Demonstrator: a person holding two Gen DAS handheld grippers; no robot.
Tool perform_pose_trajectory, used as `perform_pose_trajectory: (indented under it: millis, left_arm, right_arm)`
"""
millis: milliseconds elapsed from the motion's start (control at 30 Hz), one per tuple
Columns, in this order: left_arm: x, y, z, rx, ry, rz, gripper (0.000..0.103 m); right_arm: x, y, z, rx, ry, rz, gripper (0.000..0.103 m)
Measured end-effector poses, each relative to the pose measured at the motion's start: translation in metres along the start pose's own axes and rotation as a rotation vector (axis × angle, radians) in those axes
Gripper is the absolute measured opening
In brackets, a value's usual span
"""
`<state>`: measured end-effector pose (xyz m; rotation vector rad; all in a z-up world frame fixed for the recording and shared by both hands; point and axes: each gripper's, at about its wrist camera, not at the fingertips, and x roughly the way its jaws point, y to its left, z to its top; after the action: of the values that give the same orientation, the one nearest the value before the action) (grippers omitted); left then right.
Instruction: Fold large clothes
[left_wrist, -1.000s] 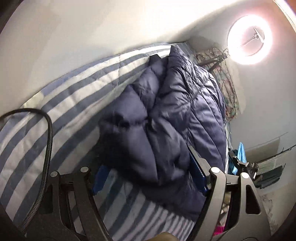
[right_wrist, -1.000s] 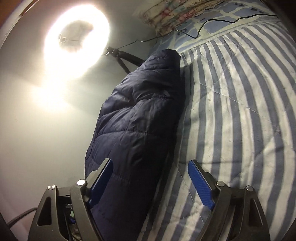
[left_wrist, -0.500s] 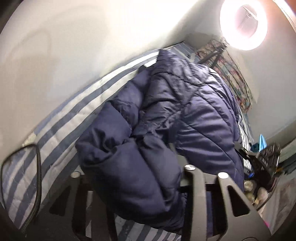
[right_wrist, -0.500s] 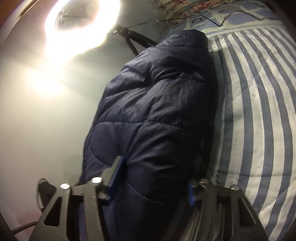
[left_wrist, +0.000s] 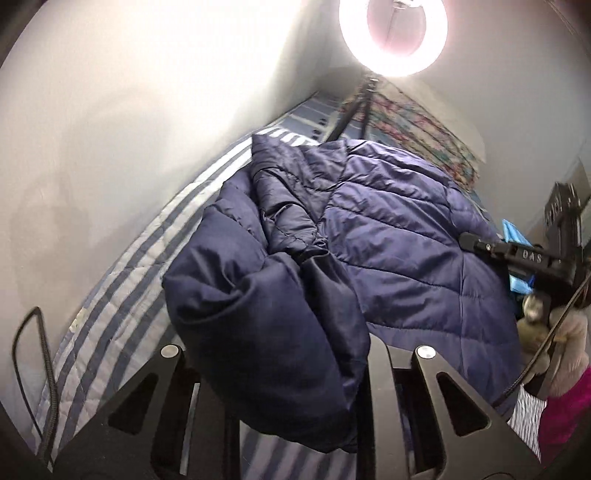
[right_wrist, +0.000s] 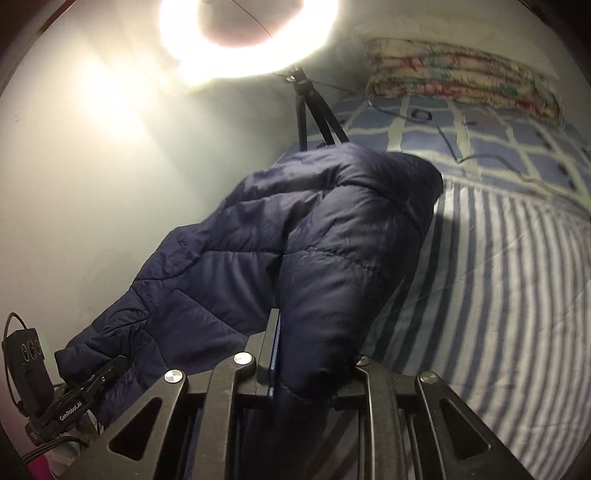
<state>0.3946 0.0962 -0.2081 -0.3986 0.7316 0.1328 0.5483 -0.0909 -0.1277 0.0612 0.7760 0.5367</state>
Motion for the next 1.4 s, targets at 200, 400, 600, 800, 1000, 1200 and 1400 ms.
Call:
perform_pose_trajectory:
  millis: [200,400,600,800,1000,1200,1400]
  left_arm:
    - [-0.027,-0.023,-0.010,0.053,0.014,-0.059,0.017]
    - [-0.054,-0.060,-0.017,0.116,0.012,-0.121,0.017]
    - [-0.063,-0.112,-0.023,0.164,0.009,-0.182,0.017]
    - [-0.071,-0.161,-0.028,0.206,-0.023,-0.228,0.017]
    - [-0.065,-0.201,-0.021,0.207,-0.057,-0.270,0.016]
    - [-0.048,-0.271,-0.011,0.258,-0.125,-0.295,0.016]
    - [-0.022,-0.343,-0.006,0.337,-0.198,-0.310,0.016]
  right_arm:
    - [-0.046,-0.004,-0.001,-0.034,-0.007,-0.064,0.017]
    - [-0.098,-0.017,-0.006,-0.058,-0.035,-0.126,0.016]
    - [-0.151,-0.041,-0.017,-0.058,-0.069,-0.187,0.016]
    - [-0.200,-0.070,-0.021,-0.061,-0.121,-0.227,0.015]
    - [-0.244,-0.100,-0.011,-0.087,-0.180,-0.275,0.015]
    - [-0.286,-0.142,0.004,-0.094,-0.259,-0.322,0.015]
    - [-0.323,-0.199,0.016,-0.068,-0.356,-0.358,0.015]
